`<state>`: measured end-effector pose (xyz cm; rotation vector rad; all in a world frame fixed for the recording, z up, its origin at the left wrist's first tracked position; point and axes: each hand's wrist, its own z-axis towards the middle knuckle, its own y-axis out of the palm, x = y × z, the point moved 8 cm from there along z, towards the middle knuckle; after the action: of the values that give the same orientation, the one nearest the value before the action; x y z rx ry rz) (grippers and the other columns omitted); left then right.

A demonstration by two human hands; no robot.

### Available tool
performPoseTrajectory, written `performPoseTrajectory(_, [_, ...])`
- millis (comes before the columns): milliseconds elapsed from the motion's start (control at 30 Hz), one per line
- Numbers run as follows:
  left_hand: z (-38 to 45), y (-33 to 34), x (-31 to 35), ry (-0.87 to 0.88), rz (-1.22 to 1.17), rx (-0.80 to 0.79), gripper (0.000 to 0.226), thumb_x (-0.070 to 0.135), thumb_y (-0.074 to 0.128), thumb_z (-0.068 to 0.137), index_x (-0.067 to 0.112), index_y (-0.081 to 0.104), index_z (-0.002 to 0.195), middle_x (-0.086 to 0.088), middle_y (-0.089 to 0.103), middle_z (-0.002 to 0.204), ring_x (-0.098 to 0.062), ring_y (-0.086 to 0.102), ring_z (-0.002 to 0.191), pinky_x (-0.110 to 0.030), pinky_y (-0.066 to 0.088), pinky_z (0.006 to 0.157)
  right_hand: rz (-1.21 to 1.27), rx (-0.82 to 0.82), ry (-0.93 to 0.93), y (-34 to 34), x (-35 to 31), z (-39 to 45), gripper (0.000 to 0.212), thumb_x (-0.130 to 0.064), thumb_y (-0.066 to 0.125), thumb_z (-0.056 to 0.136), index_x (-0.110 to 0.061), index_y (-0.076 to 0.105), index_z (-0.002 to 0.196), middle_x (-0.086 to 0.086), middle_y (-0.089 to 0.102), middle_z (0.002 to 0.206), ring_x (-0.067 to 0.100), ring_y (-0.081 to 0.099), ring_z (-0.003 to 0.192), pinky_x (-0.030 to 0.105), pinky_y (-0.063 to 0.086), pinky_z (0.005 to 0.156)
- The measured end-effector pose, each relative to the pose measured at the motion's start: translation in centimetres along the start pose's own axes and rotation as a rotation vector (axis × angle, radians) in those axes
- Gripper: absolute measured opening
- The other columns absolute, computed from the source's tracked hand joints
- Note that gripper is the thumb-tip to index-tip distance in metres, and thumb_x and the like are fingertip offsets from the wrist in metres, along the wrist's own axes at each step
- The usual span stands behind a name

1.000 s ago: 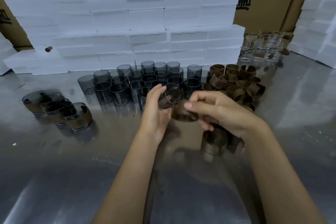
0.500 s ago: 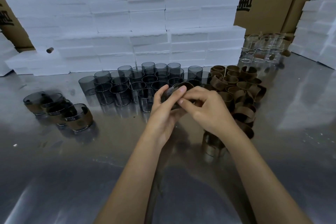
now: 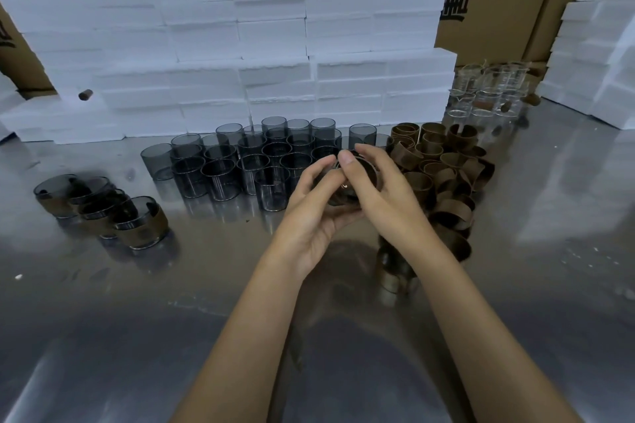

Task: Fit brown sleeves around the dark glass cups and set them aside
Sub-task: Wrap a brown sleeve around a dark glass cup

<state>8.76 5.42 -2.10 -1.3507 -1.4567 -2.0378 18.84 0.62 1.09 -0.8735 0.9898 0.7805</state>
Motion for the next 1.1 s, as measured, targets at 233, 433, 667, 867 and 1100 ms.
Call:
performPoseTrajectory(233, [-0.4,0.7,0.3,-0.002,0.101,-0.056,0.055,0.023,0.077,0.085,0.011,0.060,0.135,-0.025,0.069,0.124,-0.037,0.073,0.107,-0.039,0.062,0.076,0.170,-0.065,0.078,0.1,0.4,-0.3,0.053,-0.080,0.046,0.088,-0.040,0.069,0.112,-0.026,0.073,0.105,-0.015,0.063,0.101,0.022,0.045,0.094])
performPoseTrajectory(433, [-0.7,0.9,0.5,0.008,0.150,-0.042,0.050,0.027,0.080,0.080,0.011,0.067,0.125,-0.023,0.072,0.116,-0.031,0.077,0.089,-0.035,0.063,0.069,0.235,0.169,0.058,-1.2,0.3,-0.2,0.051,-0.062,0.048,0.099,-0.020,0.078,0.096,-0.004,0.078,0.088,0.007,0.074,0.089,0.035,0.056,0.091])
performPoseTrajectory(667, [-0.5,1.5,0.3,0.038,0.142,-0.026,0.059,0.042,0.076,0.080,0.019,0.062,0.132,-0.017,0.073,0.120,-0.026,0.076,0.092,-0.035,0.062,0.071,0.213,0.300,-0.008,-2.0,0.3,-0.3,0.047,-0.052,0.047,0.104,-0.015,0.072,0.090,-0.002,0.074,0.079,0.004,0.070,0.078,0.026,0.055,0.079])
performPoseTrajectory(867, [0.0,-1.7,1.3,0.093,0.351,0.323,0.055,0.055,0.046,0.103,0.005,0.070,0.103,-0.012,0.075,0.086,-0.023,0.069,0.074,-0.035,0.053,0.070,0.120,0.192,-0.081,-0.3,-0.1,-0.4,0.043,-0.055,0.038,0.104,-0.023,0.065,0.117,-0.011,0.069,0.101,0.000,0.064,0.099,0.023,0.050,0.089])
performPoseTrajectory(1100, [-1.0,-2.1,1.7,0.133,0.228,0.381,0.037,0.034,0.056,0.103,0.014,0.078,0.082,-0.015,0.074,0.090,-0.026,0.070,0.087,-0.038,0.056,0.084,0.492,-0.068,0.280,2.8,1.3,-0.6,0.034,-0.036,0.049,0.092,-0.016,0.076,0.098,0.005,0.078,0.103,0.017,0.072,0.101,0.035,0.055,0.096])
